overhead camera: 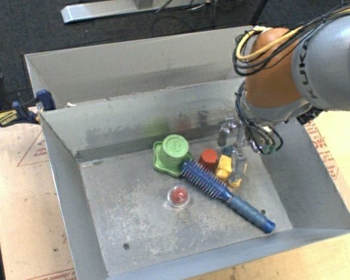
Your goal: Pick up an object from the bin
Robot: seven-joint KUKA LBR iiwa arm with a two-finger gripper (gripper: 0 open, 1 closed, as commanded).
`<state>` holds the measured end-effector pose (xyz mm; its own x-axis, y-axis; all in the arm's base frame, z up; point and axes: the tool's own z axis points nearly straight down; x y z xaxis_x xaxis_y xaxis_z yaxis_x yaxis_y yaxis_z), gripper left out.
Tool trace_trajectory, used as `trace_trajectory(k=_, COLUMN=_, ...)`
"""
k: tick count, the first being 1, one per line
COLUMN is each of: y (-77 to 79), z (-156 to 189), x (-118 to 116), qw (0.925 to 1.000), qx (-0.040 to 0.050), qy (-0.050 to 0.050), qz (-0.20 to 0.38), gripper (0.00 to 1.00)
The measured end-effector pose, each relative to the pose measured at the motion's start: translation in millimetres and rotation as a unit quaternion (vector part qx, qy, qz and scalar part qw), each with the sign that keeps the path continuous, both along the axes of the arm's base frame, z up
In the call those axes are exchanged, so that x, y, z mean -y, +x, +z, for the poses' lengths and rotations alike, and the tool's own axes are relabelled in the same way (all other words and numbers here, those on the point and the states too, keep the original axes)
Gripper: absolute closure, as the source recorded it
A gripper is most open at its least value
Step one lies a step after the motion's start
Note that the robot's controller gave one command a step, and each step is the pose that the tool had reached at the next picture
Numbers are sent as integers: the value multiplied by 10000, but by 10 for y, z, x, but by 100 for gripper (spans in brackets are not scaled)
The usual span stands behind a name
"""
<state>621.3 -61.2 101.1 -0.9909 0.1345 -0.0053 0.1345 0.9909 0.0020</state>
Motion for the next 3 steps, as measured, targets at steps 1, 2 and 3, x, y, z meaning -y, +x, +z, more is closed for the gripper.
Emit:
trace_trajectory(k=1, y=-104, z=-16, x=40, qw=9972, qx=-23, qy=2, qz=-754, gripper=0)
trace_trajectory(k=2, y=-152, z=-312, x=54, qw=9949, qx=-6, qy=4, qz=-1006, gripper=0)
trace_trajectory(k=3, y=-137, z=-302, x=52, qw=9950, qx=-1, qy=-4, qz=-994, gripper=0)
